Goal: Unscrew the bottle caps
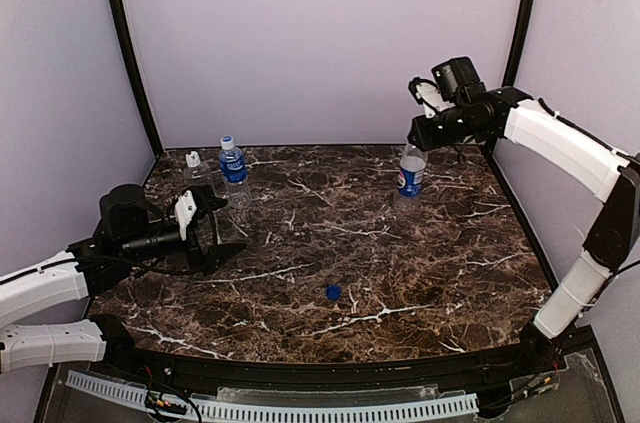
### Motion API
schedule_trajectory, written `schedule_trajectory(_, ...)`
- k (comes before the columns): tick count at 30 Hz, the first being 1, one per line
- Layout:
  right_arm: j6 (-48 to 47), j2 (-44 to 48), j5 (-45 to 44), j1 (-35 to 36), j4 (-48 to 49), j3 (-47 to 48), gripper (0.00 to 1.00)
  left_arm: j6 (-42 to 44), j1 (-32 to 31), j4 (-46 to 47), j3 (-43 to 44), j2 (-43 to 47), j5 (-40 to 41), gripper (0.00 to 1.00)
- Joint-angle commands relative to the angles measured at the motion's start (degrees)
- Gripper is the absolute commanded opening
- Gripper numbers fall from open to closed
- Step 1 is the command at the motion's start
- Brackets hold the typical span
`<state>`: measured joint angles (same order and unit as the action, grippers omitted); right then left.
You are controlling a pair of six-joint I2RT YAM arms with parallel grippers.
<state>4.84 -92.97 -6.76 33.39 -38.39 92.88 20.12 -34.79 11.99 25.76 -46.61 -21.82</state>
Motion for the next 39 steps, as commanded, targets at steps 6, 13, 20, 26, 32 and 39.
schedule_trajectory(6,1.67,5.60,-2.15,-13.63,4.84,-11.05,0.00,0.75,-0.07,-0.97,-0.51,1.21,0.43,0.99)
schedule_trajectory(13,2.50,5.76,-2.18,-15.41,5.26,-14.32,0.00,1.47,-0.02,-0.72,0.03,0.52,0.34,0.99)
schedule_trajectory(20,4.38,7.25,-2.51,-15.50,5.42,-15.67,0.51,1.16,-0.04,-0.21,0.21,0.29,-0.06,0.99)
schedule_trajectory(26,3.90,7.89,-2.06,-15.55,5.17,-13.30,0.81,0.33,-0.02,0.72,0.43,0.34,0.68,0.99)
schedule_trajectory(32,1.49,7.67,-1.46,-15.50,3.98,-7.62,0.99,-1.15,1.06,0.30,5.20,-0.75,10.97,0.99)
schedule_trajectory(39,-0.68,9.61,-0.72,-15.05,4.07,-3.59,0.99,4.34,18.95,-18.42,22.46,-8.40,8.85,0.99)
